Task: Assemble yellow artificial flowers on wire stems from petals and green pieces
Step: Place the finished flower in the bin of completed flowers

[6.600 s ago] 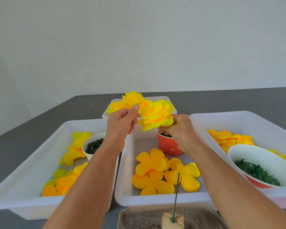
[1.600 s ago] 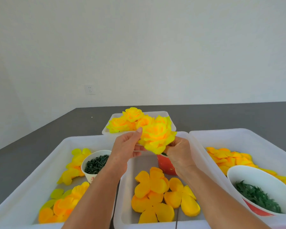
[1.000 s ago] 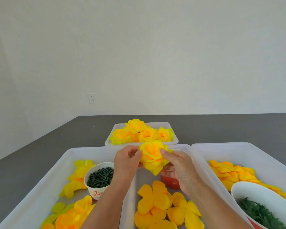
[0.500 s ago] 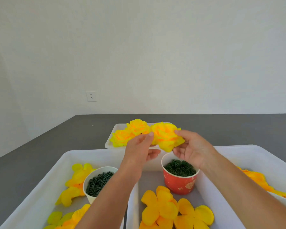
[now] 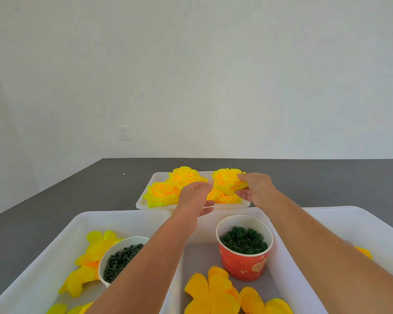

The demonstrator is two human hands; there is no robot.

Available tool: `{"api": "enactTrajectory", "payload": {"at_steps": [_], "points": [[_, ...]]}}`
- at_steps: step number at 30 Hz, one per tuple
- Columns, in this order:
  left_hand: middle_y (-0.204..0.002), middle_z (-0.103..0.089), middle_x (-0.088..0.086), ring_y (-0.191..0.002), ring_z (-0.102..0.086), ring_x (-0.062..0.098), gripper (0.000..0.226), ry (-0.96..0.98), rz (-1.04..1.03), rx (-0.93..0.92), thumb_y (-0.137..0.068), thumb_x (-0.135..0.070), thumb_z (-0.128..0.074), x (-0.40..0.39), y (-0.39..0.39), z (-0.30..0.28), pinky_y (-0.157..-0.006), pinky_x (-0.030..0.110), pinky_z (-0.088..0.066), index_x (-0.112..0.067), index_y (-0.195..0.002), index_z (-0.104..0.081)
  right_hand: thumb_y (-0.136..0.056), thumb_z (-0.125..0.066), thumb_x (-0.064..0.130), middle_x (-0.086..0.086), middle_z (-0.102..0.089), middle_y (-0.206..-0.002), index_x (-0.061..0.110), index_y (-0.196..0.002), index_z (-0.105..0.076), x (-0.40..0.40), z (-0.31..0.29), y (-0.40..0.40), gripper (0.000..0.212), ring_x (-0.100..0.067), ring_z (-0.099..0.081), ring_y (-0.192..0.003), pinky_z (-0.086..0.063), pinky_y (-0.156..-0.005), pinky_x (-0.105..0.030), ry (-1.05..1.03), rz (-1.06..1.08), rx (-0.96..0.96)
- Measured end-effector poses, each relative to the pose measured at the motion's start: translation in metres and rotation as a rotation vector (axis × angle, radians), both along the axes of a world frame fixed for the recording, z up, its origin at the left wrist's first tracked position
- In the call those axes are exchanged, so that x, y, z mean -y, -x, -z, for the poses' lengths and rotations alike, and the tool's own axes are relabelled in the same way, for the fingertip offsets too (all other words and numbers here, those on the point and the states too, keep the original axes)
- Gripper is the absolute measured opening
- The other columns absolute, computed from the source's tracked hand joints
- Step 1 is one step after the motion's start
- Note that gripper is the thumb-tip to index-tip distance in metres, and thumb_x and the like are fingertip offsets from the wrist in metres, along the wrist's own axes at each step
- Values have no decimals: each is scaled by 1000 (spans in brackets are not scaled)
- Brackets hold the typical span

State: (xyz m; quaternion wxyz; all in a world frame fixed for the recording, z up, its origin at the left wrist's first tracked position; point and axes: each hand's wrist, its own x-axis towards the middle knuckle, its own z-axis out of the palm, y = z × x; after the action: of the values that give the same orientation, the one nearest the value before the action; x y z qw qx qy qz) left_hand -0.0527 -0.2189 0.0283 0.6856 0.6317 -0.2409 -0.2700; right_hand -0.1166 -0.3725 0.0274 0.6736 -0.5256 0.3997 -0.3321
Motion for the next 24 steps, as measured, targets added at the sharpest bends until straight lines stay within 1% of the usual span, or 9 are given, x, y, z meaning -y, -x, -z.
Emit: {"api": "enactTrajectory", "payload": {"at_steps": [2, 4, 6, 8, 10, 13, 16, 21, 24], "points": [[-99, -59, 3, -81, -62, 20, 10, -5, -9, 11, -92, -31, -57, 0, -1, 3, -59, 23, -50, -21, -93, -55, -81, -72, 15, -17, -63, -90, 1, -109, -59, 4, 13, -9, 34, -21, -59, -56, -49, -49, -28, 82, 31, -135], [-94, -60, 1, -81, -62, 19, 10, -8, -14, 23, -92, -31, -57, -1, -4, 6, -60, 23, -51, -23, -86, -54, -80, -73, 23, -11, -62, -67, 0, -94, -63, 5, 23, -14, 29, -19, -58, -47, -48, -47, -26, 250, 55, -306], [-91, -60, -1, -80, -63, 18, 11, -14, -21, 37, -92, -32, -57, -3, -6, 8, -61, 23, -51, -24, -84, -54, -81, -70, 33, -7, -61, -57, 5, -76, -61, 2, 28, -18, 30, -20, -62, -53, -49, -55, -28, 428, 26, -477], [-91, -60, -2, -79, -63, 17, 11, -31, -27, 53, -92, -33, -57, -6, -7, 11, -59, 23, -51, -24, -85, -55, -83, -64, 39, -7, -59, -62, 10, -63, -53, -2, 31, -19, 37, -25, -64, -70, -46, -62, -29, 553, -13, -587], [-92, -59, -3, -78, -63, 17, 11, -44, -29, 62, -92, -34, -57, -10, -7, 13, -58, 22, -51, -23, -87, -55, -87, -57, 45, -5, -56, -68, 11, -63, -50, -5, 31, -19, 42, -26, -57, -76, -40, -63, -28, 661, -32, -684], [-93, -59, -3, -79, -63, 17, 16, -57, -23, 60, -92, -34, -57, -18, -7, 16, -60, 22, -51, -19, -96, -57, -92, -44, 51, -12, -60, -103, 6, -95, -59, -10, 28, -14, 48, -25, -52, -84, -38, -71, -31, 747, -6, -786], [-101, -60, 2, -80, -64, 17, 21, -78, -20, 65, -92, -34, -56, -27, -3, 17, -62, 23, -52, -16, -103, -56, -96, -39, 46, -20, -55, -116, 7, -97, -54, -17, 25, -5, 42, -25, -48, -83, -36, -74, -33, 792, -22, -812], [-100, -60, 6, -74, -63, 16, 14, -86, -12, 78, -93, -33, -55, -45, 10, 11, -61, 24, -51, -19, -89, -56, -99, -38, 29, -16, -55, -117, 5, -111, -59, -41, 9, 13, 34, -28, -53, -99, -41, -87, -36, 924, -31, -781], [-97, -62, 7, -71, -62, 16, 16, -92, -18, 86, -93, -32, -54, -59, 18, 10, -63, 25, -50, -15, -91, -57, -95, -41, 11, -17, -56, -87, 4, -69, -58, -69, 3, 26, 31, -30, -53, -86, -40, -72, -31, 985, -62, -724]]}}
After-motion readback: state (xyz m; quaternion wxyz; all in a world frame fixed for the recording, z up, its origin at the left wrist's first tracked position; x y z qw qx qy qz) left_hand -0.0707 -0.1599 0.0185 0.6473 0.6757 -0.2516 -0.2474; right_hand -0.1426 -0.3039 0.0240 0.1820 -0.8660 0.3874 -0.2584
